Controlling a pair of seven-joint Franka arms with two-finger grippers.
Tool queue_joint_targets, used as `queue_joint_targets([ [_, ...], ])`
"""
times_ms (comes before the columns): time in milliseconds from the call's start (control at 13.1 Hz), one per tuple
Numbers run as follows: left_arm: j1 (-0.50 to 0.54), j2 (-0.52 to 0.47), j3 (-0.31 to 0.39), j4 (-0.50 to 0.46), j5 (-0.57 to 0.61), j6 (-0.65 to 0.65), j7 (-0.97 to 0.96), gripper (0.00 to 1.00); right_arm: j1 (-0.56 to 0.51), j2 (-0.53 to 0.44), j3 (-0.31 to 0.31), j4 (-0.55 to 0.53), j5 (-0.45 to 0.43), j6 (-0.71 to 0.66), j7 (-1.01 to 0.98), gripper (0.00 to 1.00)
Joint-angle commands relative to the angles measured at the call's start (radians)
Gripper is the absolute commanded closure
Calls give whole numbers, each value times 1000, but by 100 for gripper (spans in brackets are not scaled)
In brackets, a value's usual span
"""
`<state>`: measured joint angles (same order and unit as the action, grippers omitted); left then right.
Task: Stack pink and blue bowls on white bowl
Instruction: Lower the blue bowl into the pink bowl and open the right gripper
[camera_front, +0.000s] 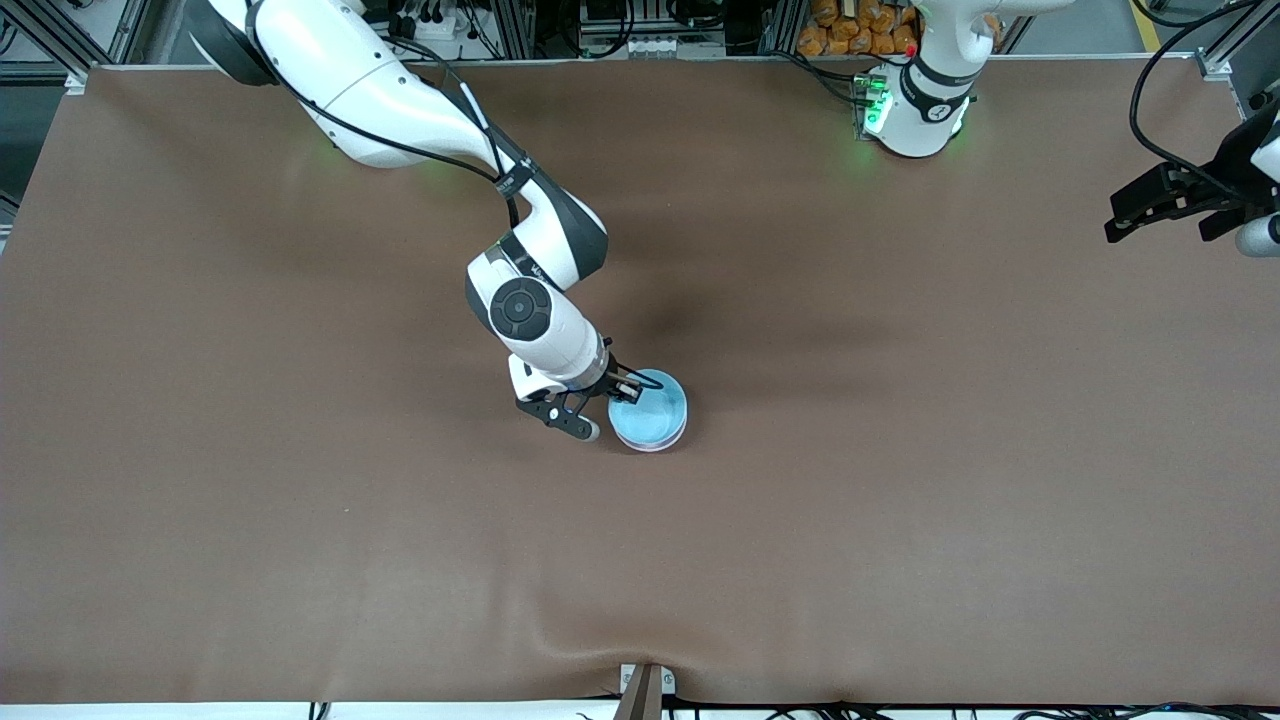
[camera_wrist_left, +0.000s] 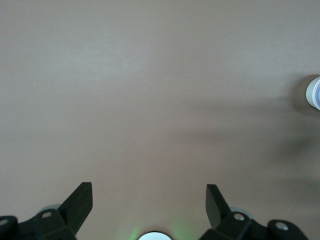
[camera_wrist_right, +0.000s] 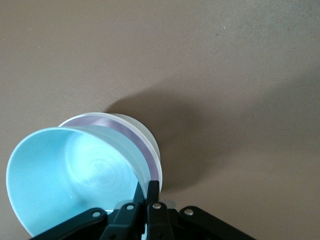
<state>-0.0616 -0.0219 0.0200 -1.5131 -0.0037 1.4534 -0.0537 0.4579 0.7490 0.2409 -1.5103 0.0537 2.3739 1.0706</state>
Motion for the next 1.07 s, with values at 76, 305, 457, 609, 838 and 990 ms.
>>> queue_joint_targets([
  [76, 3, 5, -3, 24, 19, -8, 17, 0, 18, 26, -9, 24, -21, 4, 22, 100],
  [305, 3, 5, -2, 24, 19, -8, 17, 0, 16, 26, -8, 24, -18, 2, 25, 35],
  [457, 3, 7, -2, 25, 19, -8, 20, 0, 18, 26, -8, 25, -18, 4, 80, 0],
  [609, 3, 6, 0, 24, 17, -8, 18, 0, 13, 18, -8, 32, -20, 2, 84, 0],
  [838, 6, 7, 0, 25, 17, -8, 25, 0, -2, -16, -8, 32, -26, -10, 68, 0],
  [990, 3, 7, 0, 25, 19, -8, 15, 0, -27, -42, -8, 27, -41, -13, 33, 0],
])
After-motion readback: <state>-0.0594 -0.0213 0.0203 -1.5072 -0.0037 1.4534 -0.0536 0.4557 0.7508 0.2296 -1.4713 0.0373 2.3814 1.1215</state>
